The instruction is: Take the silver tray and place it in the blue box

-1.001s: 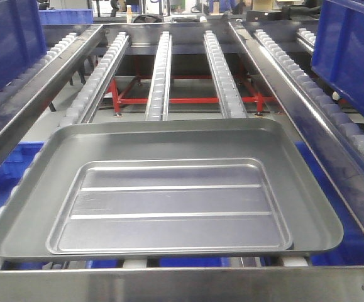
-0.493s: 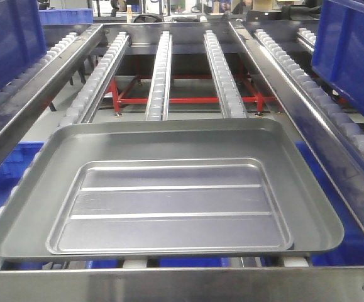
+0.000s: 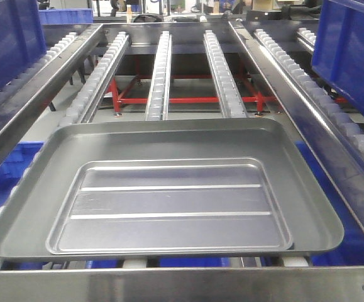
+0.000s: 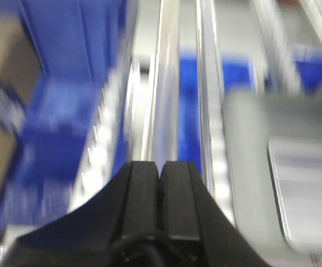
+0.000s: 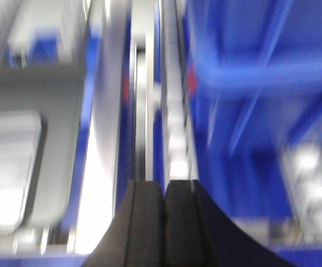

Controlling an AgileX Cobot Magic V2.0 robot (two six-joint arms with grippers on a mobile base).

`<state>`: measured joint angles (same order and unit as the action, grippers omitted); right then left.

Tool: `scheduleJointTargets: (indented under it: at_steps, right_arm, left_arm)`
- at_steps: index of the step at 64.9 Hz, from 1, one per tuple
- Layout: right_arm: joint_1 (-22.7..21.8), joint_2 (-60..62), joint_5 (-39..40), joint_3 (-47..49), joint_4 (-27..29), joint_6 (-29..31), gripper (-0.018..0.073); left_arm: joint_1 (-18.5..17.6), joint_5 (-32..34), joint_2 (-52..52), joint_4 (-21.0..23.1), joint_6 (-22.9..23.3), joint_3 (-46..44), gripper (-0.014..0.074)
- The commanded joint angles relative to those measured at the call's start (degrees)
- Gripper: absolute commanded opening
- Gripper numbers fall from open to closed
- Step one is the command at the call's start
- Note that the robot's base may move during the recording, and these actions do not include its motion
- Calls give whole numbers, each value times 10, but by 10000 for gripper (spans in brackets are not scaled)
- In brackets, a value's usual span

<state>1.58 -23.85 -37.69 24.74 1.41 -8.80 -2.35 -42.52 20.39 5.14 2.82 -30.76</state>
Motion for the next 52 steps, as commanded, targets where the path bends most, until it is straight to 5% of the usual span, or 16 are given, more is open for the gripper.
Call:
scheduleJointTargets:
  at_steps: [1, 18, 35, 45, 52]
  right_arm:
    - [-1, -41, 3, 23, 18, 1, 54]
    - [-1, -90, 7, 22, 47, -7, 54]
    - [-1, -93, 5, 23, 52, -7, 54]
    - [14, -113, -94, 66, 53, 13, 55]
    - [41, -135, -114, 98, 43, 19, 58]
  left_arm:
    - [-2, 12, 42, 28, 0, -26, -104]
    - [-2, -4, 110, 176, 0, -18, -104]
    - [-2, -30, 137, 177, -28, -21, -104]
    - [-7, -72, 137, 207, -36, -38, -103]
    - [-11, -81, 152, 164, -9, -45, -97]
